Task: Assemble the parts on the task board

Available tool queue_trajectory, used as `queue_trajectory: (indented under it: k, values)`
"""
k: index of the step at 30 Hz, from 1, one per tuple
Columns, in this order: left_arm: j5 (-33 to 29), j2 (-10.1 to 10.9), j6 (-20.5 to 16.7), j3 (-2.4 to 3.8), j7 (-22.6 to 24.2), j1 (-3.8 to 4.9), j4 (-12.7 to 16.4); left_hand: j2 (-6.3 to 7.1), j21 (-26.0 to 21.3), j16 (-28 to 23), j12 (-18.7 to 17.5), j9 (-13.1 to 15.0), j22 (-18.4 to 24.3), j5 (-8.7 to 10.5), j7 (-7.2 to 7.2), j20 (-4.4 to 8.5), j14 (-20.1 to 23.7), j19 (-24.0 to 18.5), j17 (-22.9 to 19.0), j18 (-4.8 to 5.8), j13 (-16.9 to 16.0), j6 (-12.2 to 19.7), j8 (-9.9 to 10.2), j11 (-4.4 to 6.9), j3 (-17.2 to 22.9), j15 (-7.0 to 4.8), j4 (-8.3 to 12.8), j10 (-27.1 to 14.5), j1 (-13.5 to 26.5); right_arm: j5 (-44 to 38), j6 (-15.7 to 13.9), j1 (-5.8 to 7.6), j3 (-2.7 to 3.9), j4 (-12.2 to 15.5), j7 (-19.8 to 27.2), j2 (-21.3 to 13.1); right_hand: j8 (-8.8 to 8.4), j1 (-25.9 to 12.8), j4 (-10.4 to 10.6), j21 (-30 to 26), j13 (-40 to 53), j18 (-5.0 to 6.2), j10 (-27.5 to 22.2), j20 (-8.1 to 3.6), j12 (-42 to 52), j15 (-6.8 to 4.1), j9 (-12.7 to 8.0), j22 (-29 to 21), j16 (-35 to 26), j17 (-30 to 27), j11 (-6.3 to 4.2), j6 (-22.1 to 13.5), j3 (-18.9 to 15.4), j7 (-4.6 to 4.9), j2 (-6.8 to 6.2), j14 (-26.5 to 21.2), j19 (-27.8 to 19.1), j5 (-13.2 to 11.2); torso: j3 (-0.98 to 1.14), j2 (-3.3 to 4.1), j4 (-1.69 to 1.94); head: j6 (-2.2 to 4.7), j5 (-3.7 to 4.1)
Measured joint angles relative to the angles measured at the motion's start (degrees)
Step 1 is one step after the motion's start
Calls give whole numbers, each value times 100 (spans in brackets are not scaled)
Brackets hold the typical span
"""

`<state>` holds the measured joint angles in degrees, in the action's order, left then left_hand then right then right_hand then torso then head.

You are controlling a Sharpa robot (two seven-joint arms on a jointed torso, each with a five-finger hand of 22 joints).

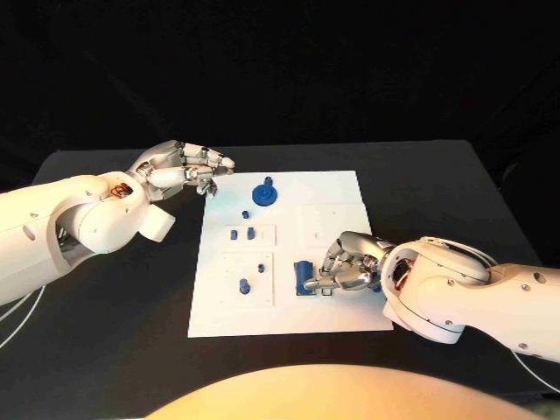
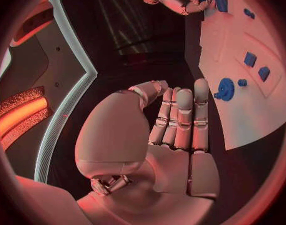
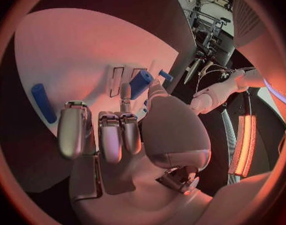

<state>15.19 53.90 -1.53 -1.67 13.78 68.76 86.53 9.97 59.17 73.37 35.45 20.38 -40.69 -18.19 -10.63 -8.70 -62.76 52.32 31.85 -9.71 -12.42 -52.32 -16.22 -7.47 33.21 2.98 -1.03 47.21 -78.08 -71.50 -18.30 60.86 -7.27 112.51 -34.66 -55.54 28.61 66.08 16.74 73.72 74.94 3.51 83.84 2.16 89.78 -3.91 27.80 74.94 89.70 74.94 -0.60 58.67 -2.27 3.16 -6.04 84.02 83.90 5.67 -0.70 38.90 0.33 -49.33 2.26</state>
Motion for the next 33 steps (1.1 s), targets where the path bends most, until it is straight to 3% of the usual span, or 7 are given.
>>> queue_trajectory:
  k: [13,17,23,33]
  values:
    - [-1,-2,0,0,-3,-1,-3,0,0,0,0,-1,0,0,0,0,0,0,-1,1,2,0,0,0,0,0,0,0,0,-42,41,-8,13,-151,30,135,0,137,-10,28,-1,0,0,0,0,0,0,-1,0,-1,0,0,104,0,137,0,0,168,-7,3,13,1,17]
    - [-1,3,1,0,-6,-1,-1,0,0,0,0,2,1,0,0,0,0,0,-1,0,5,0,0,12,0,0,0,-12,0,-81,77,-34,-9,-236,22,116,0,353,-50,28,-1,0,0,0,0,0,-7,-2,0,-1,0,0,150,0,323,0,0,300,-8,3,8,-2,18]
    - [-2,15,1,0,-9,-1,2,0,0,0,0,6,1,0,0,0,0,0,-1,0,5,0,0,21,0,0,0,-21,0,-144,92,-31,0,-265,-15,55,-23,415,-30,28,-2,0,0,0,0,0,-17,-2,0,-2,0,0,141,0,260,0,0,455,-8,3,4,-7,21]
    - [-3,26,1,0,-15,-1,0,0,0,0,0,6,1,0,0,0,0,0,-1,0,4,0,1,21,0,0,0,-21,0,-179,116,-52,-2,-225,-30,29,-23,434,-30,28,-2,0,0,0,0,0,-21,-3,0,-2,0,0,141,0,225,0,0,489,-7,2,4,-11,27]
